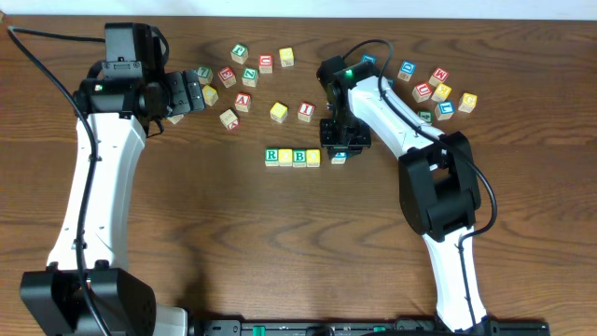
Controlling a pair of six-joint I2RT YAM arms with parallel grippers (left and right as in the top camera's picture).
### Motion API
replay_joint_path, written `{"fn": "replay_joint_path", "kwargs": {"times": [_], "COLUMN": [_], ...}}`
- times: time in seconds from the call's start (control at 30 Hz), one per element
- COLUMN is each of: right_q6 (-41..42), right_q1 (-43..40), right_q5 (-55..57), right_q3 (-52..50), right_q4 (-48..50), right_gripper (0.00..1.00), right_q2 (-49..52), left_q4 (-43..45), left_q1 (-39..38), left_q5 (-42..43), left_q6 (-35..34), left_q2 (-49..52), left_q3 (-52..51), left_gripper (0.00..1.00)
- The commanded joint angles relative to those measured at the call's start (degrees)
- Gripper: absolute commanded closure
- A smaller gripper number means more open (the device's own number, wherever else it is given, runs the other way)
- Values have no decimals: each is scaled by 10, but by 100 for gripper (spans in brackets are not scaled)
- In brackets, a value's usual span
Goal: Spell out ROBOT
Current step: 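Carry the blue T block right of the yellow O and lower it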
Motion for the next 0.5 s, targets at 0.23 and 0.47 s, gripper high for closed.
{"fn": "replay_joint_path", "kwargs": {"times": [0.23,0.47], "right_q6": [-39,-39], "right_q1": [4,1], "right_q5": [-45,-45], "right_q3": [2,2], "right_q4": [-3,-3], "right_gripper": [60,56], "right_q2": [-1,-30], "left_q4": [-2,-2], "left_q1": [1,1], "left_q5": [-4,-4], "left_q6": [3,3], "left_q2": [-4,-4], "left_q3": [13,13], "left_gripper": [3,3]}}
